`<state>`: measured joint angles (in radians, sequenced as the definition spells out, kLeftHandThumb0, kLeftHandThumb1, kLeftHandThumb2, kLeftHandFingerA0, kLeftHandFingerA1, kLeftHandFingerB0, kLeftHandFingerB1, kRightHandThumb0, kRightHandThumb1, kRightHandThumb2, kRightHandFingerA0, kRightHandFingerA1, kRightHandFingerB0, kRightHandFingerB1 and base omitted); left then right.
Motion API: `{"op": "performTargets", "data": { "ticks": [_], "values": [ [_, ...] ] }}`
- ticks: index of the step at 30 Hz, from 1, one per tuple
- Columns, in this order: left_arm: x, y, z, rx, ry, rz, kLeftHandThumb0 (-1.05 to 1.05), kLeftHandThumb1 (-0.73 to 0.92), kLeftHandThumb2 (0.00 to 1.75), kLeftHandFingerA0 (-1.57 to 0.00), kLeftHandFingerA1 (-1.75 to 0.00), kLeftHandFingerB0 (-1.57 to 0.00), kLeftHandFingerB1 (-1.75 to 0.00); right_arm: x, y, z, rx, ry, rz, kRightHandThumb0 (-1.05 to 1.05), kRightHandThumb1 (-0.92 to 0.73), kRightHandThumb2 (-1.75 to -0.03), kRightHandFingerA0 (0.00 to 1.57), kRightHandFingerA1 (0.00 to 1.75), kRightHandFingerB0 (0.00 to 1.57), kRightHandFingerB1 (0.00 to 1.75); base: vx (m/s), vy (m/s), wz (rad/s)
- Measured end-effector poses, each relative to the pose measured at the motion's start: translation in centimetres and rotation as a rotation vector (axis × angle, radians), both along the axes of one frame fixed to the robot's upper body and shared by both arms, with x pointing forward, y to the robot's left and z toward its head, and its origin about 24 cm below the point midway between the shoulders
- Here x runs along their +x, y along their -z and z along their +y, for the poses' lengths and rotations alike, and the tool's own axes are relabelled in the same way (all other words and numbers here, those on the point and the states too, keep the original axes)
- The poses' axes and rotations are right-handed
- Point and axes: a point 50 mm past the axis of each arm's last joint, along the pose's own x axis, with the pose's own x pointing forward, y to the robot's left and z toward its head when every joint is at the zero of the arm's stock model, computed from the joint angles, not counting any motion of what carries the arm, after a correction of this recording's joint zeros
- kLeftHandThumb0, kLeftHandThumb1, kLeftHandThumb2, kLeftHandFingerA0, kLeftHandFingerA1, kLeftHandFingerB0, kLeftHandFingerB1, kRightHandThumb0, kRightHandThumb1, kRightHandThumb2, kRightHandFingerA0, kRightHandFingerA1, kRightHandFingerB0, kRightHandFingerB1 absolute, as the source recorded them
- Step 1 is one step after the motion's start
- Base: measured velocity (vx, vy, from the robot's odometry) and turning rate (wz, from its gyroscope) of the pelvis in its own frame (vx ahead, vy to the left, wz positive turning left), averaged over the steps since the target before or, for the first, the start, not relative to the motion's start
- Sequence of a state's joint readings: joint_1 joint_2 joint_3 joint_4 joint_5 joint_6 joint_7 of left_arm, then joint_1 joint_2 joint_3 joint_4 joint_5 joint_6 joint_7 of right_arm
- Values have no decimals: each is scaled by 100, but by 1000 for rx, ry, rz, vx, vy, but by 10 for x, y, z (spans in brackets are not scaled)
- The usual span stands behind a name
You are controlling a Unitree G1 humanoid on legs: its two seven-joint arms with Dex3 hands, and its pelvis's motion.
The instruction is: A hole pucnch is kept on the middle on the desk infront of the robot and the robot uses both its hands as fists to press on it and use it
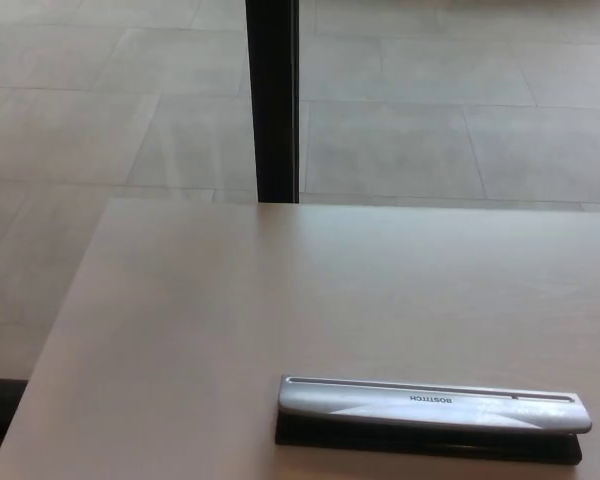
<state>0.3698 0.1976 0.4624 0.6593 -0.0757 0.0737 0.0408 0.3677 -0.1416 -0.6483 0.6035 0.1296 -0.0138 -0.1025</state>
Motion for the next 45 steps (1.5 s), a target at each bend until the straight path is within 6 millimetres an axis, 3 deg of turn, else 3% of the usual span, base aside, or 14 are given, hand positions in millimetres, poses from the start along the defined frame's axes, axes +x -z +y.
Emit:
{"op": "performTargets", "data": {
  "ticks": [3,8,12,14,22,25,26,29,31,33,35,36,37,45],
  "values": [
    [5,-9,9,26,-64,-63,-47,58,73,-105,-72,-62,-68,0,-10,-12,-25,97,-70,-57,-71,-62,58,71,32,57,0,0,0],
    [29,-31,23,83,-127,-195,-48,52,78,-114,-73,-81,-60,10,-30,-35,-65,242,-212,-38,-72,-74,90,90,37,69,0,0,0],
    [60,-58,33,135,-152,-337,-29,38,114,-114,-144,-94,-59,32,-62,-62,-127,336,-368,-31,-72,-92,103,116,58,80,0,0,0],
    [83,-79,37,161,-156,-439,-37,54,96,-110,-153,-93,-67,50,-85,-76,-172,373,-479,-43,-73,-85,119,150,81,92,0,0,0],
    [170,-181,30,241,-98,-894,-23,79,73,-78,-173,-64,-122,112,-181,-92,-284,408,-912,-49,-58,-118,143,146,89,114,0,0,0],
    [195,-219,11,238,-53,-1065,-20,84,71,-68,-174,-56,-113,130,-208,-85,-289,375,-1033,-49,-56,-119,142,145,93,114,0,0,0],
    [202,-231,4,234,-36,-1115,-23,89,64,-63,-175,-49,-109,134,-217,-82,-292,361,-1069,-43,-52,-110,123,171,91,124,0,0,0],
    [218,-259,-16,212,12,-1234,-10,85,69,-73,-175,-59,-86,145,-241,-73,-301,310,-1159,-49,-32,-116,146,148,118,120,0,0,0],
    [229,-271,-31,181,48,-1292,-12,77,79,-76,-174,-71,-97,154,-254,-62,-307,253,-1209,-45,-25,-136,120,164,111,136,0,0,0],
    [241,-282,-51,137,104,-1342,-15,76,81,-80,-171,-74,-108,164,-267,-47,-307,177,-1253,-43,-35,-118,138,146,114,126,0,0,0],
    [249,-287,-65,106,146,-1366,-18,74,88,-79,-175,-71,-125,171,-273,-36,-304,120,-1275,-35,-39,-134,116,175,98,146,0,0,0],
    [254,-290,-75,85,179,-1378,-26,57,108,-112,-130,-85,-105,176,-277,-27,-299,79,-1289,-29,-54,-122,108,175,82,156,0,0,0],
    [259,-293,-87,62,222,-1389,-21,62,96,-86,-175,-74,-138,181,-280,-16,-288,29,-1303,-28,-62,-114,104,175,74,159,0,0,0],
    [273,-293,-179,-121,527,-1403,-27,76,83,-80,-175,-66,-140,212,-280,64,-154,-315,-1328,-26,-66,-111,101,175,65,152,0,0,0]
  ]
}}
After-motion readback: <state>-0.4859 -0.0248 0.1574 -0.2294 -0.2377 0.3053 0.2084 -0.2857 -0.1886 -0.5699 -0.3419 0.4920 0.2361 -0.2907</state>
